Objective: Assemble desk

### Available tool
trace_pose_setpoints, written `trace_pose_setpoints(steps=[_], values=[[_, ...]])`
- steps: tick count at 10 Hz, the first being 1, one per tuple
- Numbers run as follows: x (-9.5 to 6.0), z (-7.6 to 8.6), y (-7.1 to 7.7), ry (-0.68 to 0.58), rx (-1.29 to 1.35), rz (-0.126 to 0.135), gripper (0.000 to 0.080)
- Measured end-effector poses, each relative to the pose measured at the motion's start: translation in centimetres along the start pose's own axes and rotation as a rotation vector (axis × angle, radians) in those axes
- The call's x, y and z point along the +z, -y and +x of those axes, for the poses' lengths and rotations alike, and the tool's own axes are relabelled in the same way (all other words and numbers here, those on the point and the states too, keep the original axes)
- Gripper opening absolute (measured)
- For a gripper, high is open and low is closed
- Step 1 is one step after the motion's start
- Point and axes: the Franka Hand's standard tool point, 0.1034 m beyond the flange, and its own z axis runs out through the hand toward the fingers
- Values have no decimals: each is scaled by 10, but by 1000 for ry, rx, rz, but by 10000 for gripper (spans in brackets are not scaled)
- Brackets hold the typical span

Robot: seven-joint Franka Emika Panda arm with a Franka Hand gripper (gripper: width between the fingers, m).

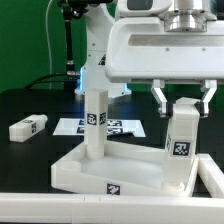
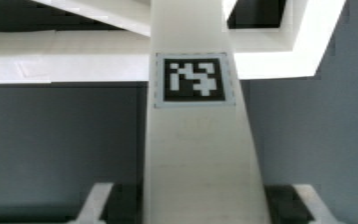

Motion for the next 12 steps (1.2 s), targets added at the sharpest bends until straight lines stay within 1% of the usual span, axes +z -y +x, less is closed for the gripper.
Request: trace_pose_setpoints(steps=[6,10,12], values=[[-1,-5,-1,-50,-1,1,290],[0,-8,-2,-50,-2,-1,290],[0,-8,-3,-50,-2,-1,608]])
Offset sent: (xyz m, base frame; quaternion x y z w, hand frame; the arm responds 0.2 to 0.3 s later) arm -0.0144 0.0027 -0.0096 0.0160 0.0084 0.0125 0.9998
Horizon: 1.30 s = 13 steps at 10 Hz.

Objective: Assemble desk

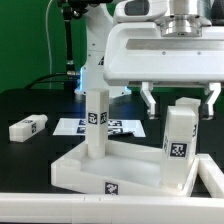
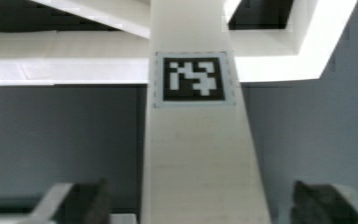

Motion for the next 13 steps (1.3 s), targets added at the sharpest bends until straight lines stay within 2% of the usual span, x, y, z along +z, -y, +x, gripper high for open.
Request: trace_pose_setpoints(steps=[1,5,7,11,12,13], values=[[0,0,0,0,0,0,636],[0,2,-11,9,-21,-9,649],[-7,7,-15,19,-32,-8,649],[-5,3,-15,54,-32,-8,649],[-2,-2,-16,141,-28,-8,649],[-3,-1,-15,225,-25,-5,649]])
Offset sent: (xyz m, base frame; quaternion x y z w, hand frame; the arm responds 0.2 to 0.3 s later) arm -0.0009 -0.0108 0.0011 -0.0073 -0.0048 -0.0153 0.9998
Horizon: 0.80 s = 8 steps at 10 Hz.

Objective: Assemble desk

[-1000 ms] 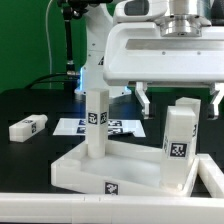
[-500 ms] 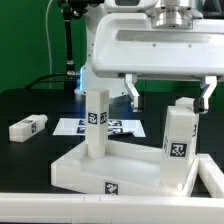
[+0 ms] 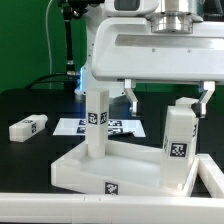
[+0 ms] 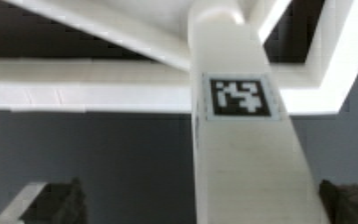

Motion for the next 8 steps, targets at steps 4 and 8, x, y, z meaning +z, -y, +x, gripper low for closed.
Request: trace_pose_setpoints(steps=[4,8], values=[[4,-7,-2,232,9,2,649],[6,-3,8,330,8,2,649]])
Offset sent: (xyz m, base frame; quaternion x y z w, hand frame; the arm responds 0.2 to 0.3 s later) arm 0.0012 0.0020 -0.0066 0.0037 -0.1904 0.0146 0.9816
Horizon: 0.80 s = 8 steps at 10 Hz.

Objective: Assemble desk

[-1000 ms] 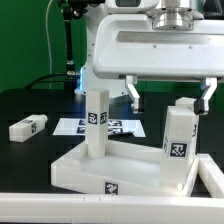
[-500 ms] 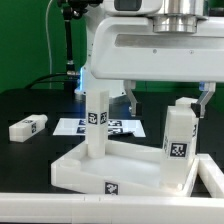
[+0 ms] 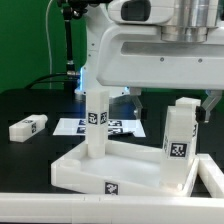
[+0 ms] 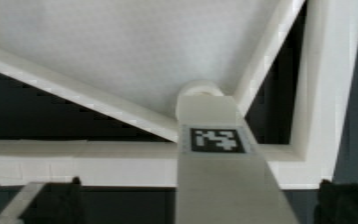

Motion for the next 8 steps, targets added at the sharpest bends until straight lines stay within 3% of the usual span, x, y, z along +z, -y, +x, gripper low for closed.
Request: trace_pose_setpoints(steps=[6,8], values=[[-4,6,4,-12,-4,0,637],[-4,6,4,-12,-3,0,284]])
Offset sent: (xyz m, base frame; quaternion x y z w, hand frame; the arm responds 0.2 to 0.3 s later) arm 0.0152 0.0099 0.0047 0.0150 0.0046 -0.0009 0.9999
